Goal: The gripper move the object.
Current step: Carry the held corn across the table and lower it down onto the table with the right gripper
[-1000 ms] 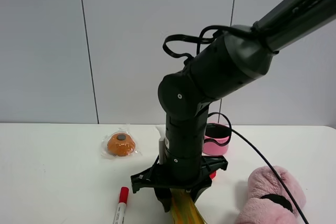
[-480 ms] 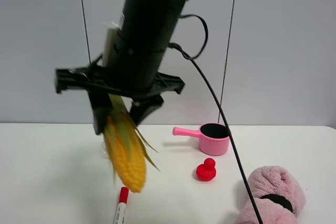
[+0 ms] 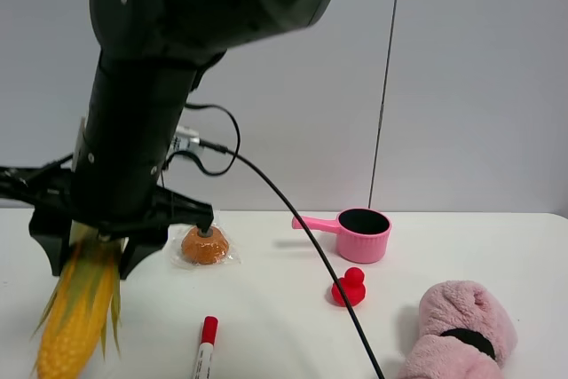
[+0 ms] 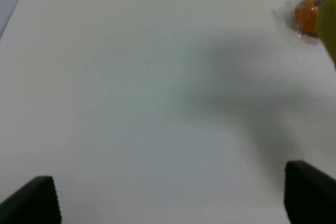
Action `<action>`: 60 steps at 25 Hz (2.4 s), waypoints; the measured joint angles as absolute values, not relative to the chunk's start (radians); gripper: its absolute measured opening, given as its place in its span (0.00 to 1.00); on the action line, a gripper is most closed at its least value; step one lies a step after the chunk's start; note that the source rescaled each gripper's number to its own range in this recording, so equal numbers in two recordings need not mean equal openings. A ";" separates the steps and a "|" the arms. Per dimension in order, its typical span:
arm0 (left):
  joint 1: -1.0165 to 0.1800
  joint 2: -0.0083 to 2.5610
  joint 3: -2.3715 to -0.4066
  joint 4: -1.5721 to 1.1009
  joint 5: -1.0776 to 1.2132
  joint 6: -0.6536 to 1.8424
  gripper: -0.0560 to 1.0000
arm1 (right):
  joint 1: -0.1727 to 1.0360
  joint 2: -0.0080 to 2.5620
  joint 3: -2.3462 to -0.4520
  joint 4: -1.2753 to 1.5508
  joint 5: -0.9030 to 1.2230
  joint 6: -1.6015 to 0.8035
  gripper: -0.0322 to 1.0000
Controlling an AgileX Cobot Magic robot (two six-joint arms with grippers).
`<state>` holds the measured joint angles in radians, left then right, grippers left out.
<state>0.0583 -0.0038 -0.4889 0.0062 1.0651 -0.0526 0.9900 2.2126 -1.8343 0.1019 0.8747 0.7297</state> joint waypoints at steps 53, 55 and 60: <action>0.058 -0.004 -0.489 0.006 1.065 -0.053 1.00 | 1.000 2.394 -1.849 -0.078 0.851 0.929 0.04; 0.058 -0.004 -0.489 0.006 1.065 -0.052 1.00 | 1.000 2.394 -1.849 -0.067 0.851 0.929 0.04; 0.058 -0.004 -0.489 0.006 1.065 -0.052 1.00 | 1.000 2.394 -1.849 -0.055 0.852 0.929 0.16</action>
<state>0.0583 -0.0038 -0.4889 0.0062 1.0651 -0.0517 1.0005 2.3939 -1.8495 -0.0552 0.8515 0.9295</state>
